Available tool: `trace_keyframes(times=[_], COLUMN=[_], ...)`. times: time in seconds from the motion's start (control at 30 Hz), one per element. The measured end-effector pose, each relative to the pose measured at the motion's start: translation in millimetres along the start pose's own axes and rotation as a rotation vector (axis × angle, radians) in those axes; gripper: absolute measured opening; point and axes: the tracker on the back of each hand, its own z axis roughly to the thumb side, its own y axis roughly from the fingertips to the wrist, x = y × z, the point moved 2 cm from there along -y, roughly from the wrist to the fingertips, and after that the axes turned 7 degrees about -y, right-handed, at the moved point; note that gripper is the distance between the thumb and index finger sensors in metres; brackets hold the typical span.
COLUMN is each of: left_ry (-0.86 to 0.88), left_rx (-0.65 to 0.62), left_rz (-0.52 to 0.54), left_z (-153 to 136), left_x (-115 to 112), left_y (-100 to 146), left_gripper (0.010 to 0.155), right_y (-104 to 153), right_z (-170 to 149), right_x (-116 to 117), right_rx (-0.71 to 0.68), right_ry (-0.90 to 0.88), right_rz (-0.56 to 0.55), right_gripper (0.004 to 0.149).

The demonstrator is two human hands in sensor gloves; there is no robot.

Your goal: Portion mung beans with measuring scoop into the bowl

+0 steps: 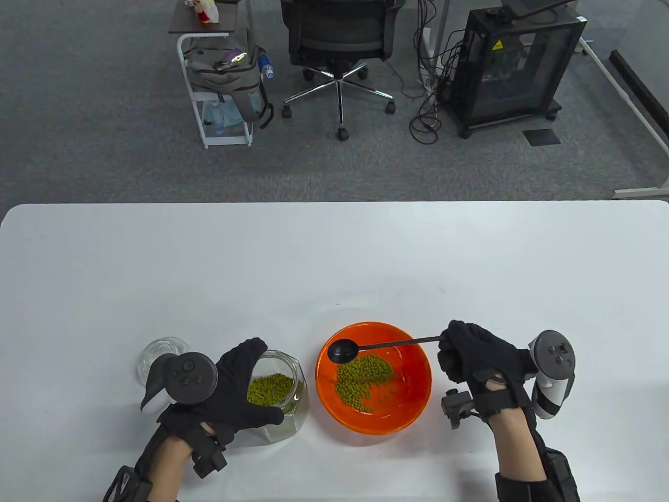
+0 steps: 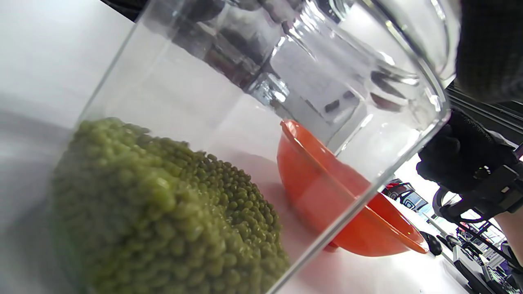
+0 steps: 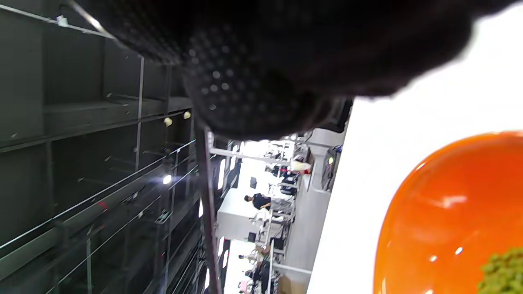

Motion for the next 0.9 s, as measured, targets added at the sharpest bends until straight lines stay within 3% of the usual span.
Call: trace_keyframes(times=[0.33, 0.47, 0.7, 0.9], left_ry=[0.003, 0.001, 0.001, 0.003], left_rx=[0.0, -0.001, -0.001, -0.002], left_rz=[0.0, 0.002, 0.002, 0.002], left_z=[-0.2, -0.1, -0.1, 0.0], left_x=[0.0, 0.1, 0.4, 0.5], left_y=[-0.1, 0.0, -0.1, -0.1], left_gripper=[0.125, 0.125, 0.126, 0.125], right_y=[-1.5, -5.5, -5.1, 5.2], right_z=[53.7, 65.3, 84.3, 99.8], right_x=[63.8, 78.8, 105.4, 150.2], right_rx=[-0.066, -0.071, -0.119, -0.233], right_ry=[0.069, 0.113, 0.285, 0.463], right_rz=[0.155, 0.173, 0.195, 0.22], right_gripper=[0.043, 0.043, 0.043, 0.043])
